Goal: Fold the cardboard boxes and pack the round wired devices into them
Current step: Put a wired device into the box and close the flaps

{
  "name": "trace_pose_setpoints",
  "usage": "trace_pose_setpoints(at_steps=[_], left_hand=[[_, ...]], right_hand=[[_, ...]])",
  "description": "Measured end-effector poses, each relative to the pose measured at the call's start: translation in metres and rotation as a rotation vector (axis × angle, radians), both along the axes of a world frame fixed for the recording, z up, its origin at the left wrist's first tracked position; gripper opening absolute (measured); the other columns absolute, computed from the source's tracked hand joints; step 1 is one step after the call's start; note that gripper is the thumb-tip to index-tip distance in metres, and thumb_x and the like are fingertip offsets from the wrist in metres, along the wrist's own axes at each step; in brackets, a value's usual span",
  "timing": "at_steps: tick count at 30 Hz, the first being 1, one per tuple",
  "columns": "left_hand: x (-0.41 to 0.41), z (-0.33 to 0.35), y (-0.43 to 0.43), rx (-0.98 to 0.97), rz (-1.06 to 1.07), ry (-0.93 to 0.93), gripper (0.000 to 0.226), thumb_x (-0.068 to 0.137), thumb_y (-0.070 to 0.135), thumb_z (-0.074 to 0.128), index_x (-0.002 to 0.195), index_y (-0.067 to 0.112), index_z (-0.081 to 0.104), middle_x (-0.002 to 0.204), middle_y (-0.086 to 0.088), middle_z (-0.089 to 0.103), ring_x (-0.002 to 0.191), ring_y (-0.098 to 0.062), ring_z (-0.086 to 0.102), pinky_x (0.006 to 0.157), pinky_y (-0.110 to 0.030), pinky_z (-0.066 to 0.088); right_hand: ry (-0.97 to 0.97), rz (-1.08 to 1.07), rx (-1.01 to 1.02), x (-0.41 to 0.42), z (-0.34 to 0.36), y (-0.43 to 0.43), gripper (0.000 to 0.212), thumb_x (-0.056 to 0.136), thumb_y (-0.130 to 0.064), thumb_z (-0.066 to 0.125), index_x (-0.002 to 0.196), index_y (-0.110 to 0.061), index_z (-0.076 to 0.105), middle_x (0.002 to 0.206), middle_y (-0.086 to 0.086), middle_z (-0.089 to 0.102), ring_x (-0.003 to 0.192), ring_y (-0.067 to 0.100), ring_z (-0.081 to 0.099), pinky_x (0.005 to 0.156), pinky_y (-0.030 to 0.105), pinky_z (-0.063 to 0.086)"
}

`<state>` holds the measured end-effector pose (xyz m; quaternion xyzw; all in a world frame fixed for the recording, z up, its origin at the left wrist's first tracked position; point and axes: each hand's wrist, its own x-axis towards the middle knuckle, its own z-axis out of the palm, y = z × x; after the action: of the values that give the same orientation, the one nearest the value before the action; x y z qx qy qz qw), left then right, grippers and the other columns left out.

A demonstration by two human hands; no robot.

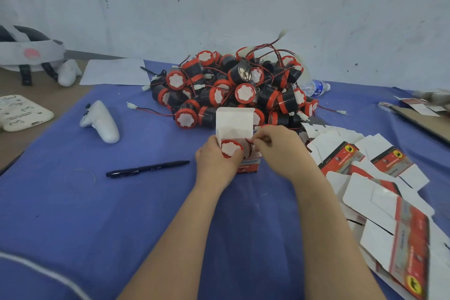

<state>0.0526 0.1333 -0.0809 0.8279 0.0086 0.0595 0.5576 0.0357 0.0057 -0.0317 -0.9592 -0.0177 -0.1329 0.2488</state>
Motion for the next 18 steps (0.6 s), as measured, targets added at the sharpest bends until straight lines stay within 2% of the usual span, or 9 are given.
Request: trace_pose_setpoints(at_steps=[3,6,8,11,13,15,16,18], left_hand=[[0.001,0.0,0.0,-0.003,-0.002,0.0,0.043,0.087,0.029,0.063,0.124,0.014,0.05,0.12,-0.005,0.059,0.117,-0.027,0.051,0.095,-0.045,0.048],[0.001,0.0,-0.001,0.001,-0.004,0.01,0.044,0.087,0.031,0.062,0.125,0.014,0.049,0.12,-0.004,0.058,0.118,-0.027,0.05,0.095,-0.045,0.048],[0.001,0.0,0.0,0.001,-0.003,0.011,0.044,0.087,0.031,0.062,0.126,0.015,0.049,0.12,-0.003,0.058,0.118,-0.026,0.05,0.094,-0.044,0.048],[0.0,0.0,0.0,0.003,0.001,0.001,0.045,0.087,0.03,0.062,0.127,0.014,0.049,0.121,-0.004,0.059,0.118,-0.026,0.05,0.094,-0.044,0.049],[0.0,0.001,-0.001,0.003,0.005,0.002,0.045,0.086,0.028,0.062,0.127,0.015,0.048,0.122,-0.004,0.058,0.118,-0.026,0.051,0.095,-0.045,0.049],[0.0,0.001,-0.001,-0.003,0.006,0.008,0.044,0.086,0.027,0.062,0.127,0.015,0.048,0.122,-0.004,0.058,0.118,-0.026,0.051,0.095,-0.045,0.049],[0.0,0.001,-0.001,-0.004,0.007,0.006,0.044,0.086,0.027,0.062,0.126,0.014,0.049,0.122,-0.005,0.058,0.117,-0.026,0.052,0.094,-0.045,0.049],[0.0,0.001,-0.001,-0.006,0.006,-0.004,0.043,0.086,0.027,0.062,0.125,0.014,0.05,0.121,-0.005,0.059,0.115,-0.026,0.053,0.094,-0.045,0.049]], right_hand=[[0.008,-0.014,-0.107,0.002,0.001,0.004,0.022,0.097,-0.017,0.048,0.103,-0.021,0.069,0.11,0.0,0.066,0.11,0.026,0.051,0.094,0.045,0.043],[0.038,-0.024,-0.184,0.004,-0.001,0.013,0.03,0.099,-0.019,0.044,0.124,-0.023,0.061,0.124,0.001,0.061,0.12,0.027,0.043,0.1,0.043,0.038],[0.034,-0.027,-0.209,0.004,-0.003,0.017,0.034,0.099,-0.017,0.044,0.13,-0.022,0.056,0.127,0.002,0.061,0.122,0.026,0.043,0.101,0.04,0.037],[0.021,-0.109,-0.207,0.003,-0.002,0.015,0.036,0.092,-0.008,0.047,0.125,-0.018,0.06,0.122,0.005,0.063,0.115,0.027,0.05,0.095,0.038,0.042],[0.034,-0.199,-0.159,0.001,0.002,0.011,0.032,0.088,-0.003,0.048,0.113,-0.012,0.066,0.109,0.009,0.067,0.098,0.028,0.058,0.081,0.035,0.049],[0.045,-0.246,-0.115,0.0,0.005,0.008,0.03,0.086,0.002,0.048,0.104,-0.009,0.07,0.1,0.01,0.069,0.085,0.027,0.061,0.074,0.035,0.052],[0.038,-0.245,-0.099,0.0,0.005,0.008,0.03,0.085,0.004,0.048,0.101,-0.008,0.071,0.1,0.01,0.069,0.085,0.027,0.061,0.074,0.034,0.053],[-0.012,-0.213,-0.065,0.0,0.005,0.012,0.03,0.087,0.005,0.049,0.102,-0.008,0.071,0.113,0.009,0.062,0.092,0.027,0.06,0.074,0.03,0.049]])
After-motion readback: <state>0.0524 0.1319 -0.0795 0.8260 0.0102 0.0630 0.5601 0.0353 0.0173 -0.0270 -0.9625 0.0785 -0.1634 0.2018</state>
